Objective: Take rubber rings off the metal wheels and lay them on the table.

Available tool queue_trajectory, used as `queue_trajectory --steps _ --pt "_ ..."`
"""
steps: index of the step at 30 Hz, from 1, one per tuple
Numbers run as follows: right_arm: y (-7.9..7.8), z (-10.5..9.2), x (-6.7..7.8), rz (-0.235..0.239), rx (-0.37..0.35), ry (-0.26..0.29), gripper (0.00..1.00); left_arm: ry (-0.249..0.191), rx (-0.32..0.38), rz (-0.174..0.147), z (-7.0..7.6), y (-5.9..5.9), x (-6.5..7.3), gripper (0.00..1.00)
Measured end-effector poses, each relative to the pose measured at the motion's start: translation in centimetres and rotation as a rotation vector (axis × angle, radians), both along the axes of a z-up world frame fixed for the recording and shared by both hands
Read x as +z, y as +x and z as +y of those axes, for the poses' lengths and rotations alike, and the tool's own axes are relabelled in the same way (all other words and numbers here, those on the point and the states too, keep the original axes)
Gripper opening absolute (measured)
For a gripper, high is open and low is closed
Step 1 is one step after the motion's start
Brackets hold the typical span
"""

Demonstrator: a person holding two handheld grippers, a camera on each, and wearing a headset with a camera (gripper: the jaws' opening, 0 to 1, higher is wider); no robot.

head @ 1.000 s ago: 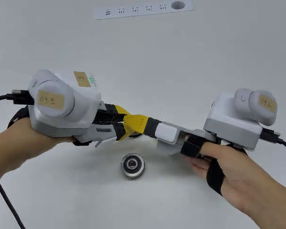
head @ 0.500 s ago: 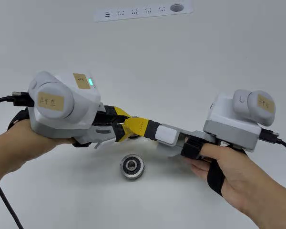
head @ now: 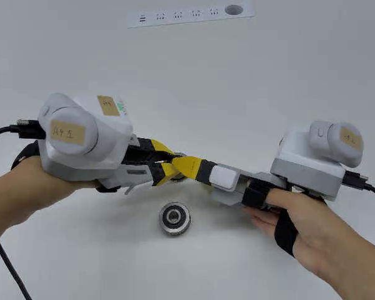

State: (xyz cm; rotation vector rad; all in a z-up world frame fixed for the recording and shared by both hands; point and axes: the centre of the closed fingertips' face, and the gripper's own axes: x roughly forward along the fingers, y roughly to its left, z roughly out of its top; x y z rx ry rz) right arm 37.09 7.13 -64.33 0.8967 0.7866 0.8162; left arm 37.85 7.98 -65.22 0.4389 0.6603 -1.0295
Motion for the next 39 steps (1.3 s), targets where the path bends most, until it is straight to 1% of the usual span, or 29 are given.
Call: queue_trajectory --steps 2,4,8,10,12,13,16,20,22,30,37,39 --pt "0.0 -0.1 0.1 -0.001 -0.001 -0.003 0.24 0.001 -0.001 0.000 0.0 0.0 0.0 0.13" --pt "0.0 0.0 -0.1 -0.001 0.004 -0.010 0.24 0.000 0.000 0.001 0.0 0.0 0.0 0.13" --pt "0.0 -0.1 -0.4 0.004 -0.004 -0.023 0.20 0.002 -0.001 0.001 0.0 0.0 0.0 0.13" --pt "0.2 -0.3 -0.8 0.006 -0.012 -0.048 0.16 0.001 -0.002 0.001 0.0 0.0 0.0 0.13" --pt "0.3 -0.5 -1.1 0.018 -0.020 -0.058 0.10 0.003 -0.002 0.002 0.0 0.0 0.0 0.13" --pt "0.4 -0.6 -1.3 0.035 -0.028 -0.062 0.09 0.004 -0.003 0.002 0.0 0.0 0.0 0.12" --pt "0.5 -0.8 -1.7 0.045 -0.034 -0.072 0.03 0.004 -0.002 0.002 0.0 0.0 0.0 0.12" --pt "0.6 -0.8 -1.6 0.050 -0.034 -0.065 0.02 0.006 -0.003 0.001 0.0 0.0 0.0 0.12" --pt "0.6 -0.8 -1.6 0.049 -0.034 -0.072 0.02 0.006 -0.003 0.002 0.0 0.0 0.0 0.12" --pt "0.6 -0.5 -1.2 0.007 -0.026 -0.122 0.01 0.008 -0.004 0.002 -0.1 0.0 0.0 0.12" --pt "0.6 -0.4 -1.1 0.000 -0.023 -0.130 0.01 0.010 -0.006 0.001 -0.1 -0.1 0.0 0.12" --pt "0.6 -0.3 -1.0 -0.011 -0.018 -0.135 0.01 0.010 -0.005 0.001 0.0 -0.1 0.0 0.12"
